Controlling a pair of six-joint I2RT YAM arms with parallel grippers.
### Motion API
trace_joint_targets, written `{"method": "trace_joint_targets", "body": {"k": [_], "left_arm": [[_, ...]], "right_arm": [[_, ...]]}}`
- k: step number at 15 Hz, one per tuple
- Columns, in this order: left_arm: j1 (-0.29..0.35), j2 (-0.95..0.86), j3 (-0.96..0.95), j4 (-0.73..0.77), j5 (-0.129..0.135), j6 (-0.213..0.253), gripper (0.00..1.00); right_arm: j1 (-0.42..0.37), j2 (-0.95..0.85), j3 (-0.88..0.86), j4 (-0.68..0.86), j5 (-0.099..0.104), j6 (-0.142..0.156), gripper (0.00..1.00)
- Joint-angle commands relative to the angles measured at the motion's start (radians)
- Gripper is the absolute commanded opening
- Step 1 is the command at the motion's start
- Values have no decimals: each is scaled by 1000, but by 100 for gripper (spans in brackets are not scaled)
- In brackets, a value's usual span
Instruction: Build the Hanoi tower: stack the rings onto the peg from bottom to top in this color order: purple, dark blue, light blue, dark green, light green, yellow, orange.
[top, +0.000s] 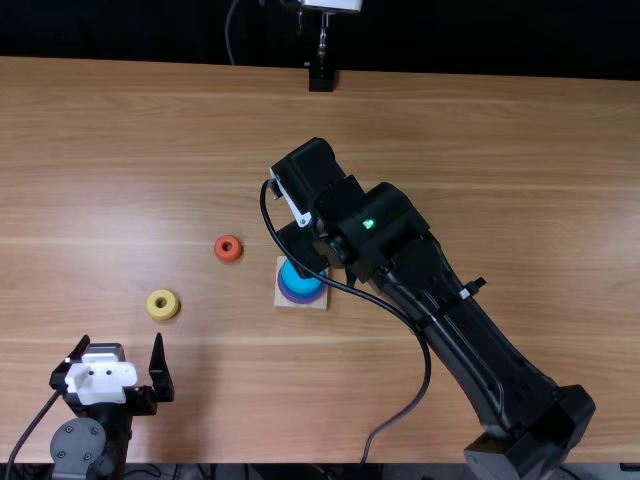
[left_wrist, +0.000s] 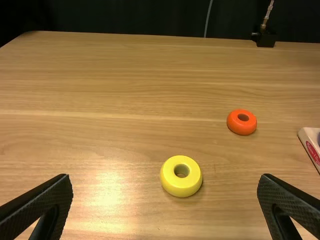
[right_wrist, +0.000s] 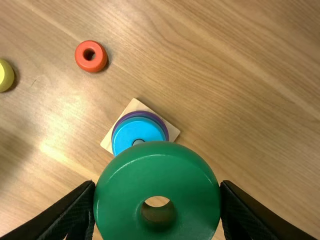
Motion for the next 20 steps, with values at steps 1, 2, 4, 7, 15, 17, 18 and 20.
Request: {"method": "trace_joint_targets", "body": {"k": [1,2,4,7,15,17,18,20], "left_arm": [[0,-12,-105,-83,-8,0,100],[0,-12,-105,-83,-8,0,100],[0,-12,-105,-83,-8,0,100],[0,-12,-105,-83,-8,0,100],[0,-12,-105,-83,-8,0,100],[0,-12,-105,-83,-8,0,100],[0,-12,-105,-85,-8,0,100],[0,-12,-105,-83,-8,0,100]], "right_arm": [[8,-5,35,5,9,1,0],[6,-3,35,5,7,3,0],[6,-2,35,5,3,3,0],[6,-2,33,5,-20,7,0],[6,0,27,5,-32,21,0],[8,15,27,5,-32,21,0],[8,41,30,5,-32,23,0],[8,52,30,5,-32,23,0]]}}
